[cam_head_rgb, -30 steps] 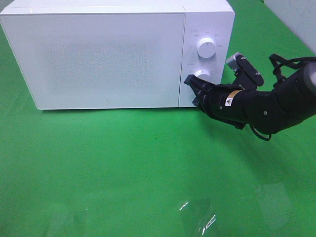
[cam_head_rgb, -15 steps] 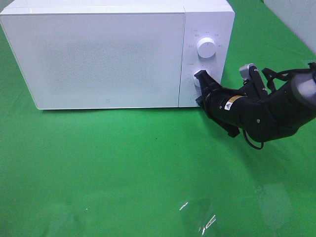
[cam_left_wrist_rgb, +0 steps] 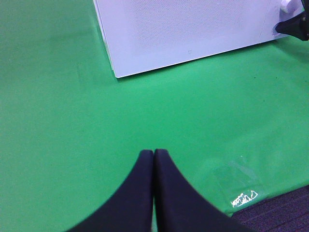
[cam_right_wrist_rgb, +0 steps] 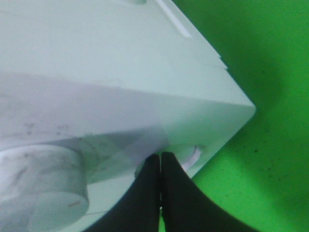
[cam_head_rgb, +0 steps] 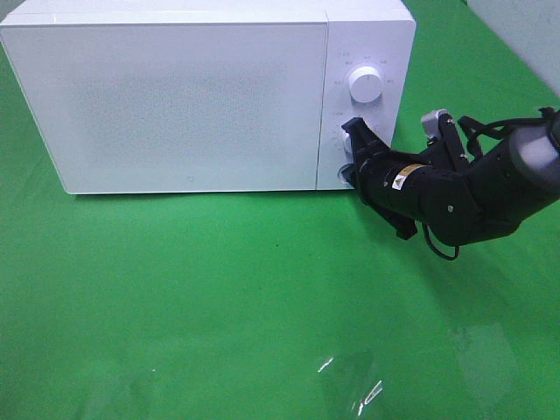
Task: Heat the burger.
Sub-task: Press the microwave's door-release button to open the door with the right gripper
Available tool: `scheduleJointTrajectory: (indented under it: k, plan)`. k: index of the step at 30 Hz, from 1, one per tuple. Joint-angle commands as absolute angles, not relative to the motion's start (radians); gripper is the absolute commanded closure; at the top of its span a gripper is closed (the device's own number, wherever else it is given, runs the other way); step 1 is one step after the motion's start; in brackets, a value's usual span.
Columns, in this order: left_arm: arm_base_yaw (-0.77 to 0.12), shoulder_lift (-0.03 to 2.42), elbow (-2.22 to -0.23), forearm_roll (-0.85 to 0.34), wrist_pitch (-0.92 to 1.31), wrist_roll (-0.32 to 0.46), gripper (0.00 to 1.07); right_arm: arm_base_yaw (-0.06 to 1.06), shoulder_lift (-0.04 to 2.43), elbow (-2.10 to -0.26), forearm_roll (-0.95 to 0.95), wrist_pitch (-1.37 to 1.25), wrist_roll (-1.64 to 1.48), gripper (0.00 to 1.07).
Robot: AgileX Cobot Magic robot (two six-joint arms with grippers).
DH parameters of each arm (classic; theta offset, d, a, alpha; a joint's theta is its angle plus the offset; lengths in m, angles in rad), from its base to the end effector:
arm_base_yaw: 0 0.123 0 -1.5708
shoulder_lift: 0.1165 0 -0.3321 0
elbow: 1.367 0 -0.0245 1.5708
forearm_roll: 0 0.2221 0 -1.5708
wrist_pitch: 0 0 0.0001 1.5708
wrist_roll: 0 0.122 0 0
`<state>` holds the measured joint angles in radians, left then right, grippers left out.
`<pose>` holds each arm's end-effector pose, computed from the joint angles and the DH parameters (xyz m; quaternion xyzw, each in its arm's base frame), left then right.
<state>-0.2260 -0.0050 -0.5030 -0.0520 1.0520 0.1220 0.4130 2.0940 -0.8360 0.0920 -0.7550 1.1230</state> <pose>-0.0505 0.0059 0.2510 0.1479 0.8355 -0.0534 0.5264 0.3865 0.1610 0.1449 0.3333 0.7690 0.3730 0.3979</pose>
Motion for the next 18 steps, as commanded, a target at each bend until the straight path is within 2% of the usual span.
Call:
scheduleJointTrajectory:
  k: [1,18]
  plan:
    - [-0.224,-0.028,-0.499,-0.048,1.040,0.123,1.06,0.407,2.086,-0.887,0.111,-0.838,1.145,1.07]
    - [-0.224,-0.028,-0.499,-0.048,1.040,0.123,1.06,0.407,2.086,-0.915,0.117,-0.884,1.151,1.07]
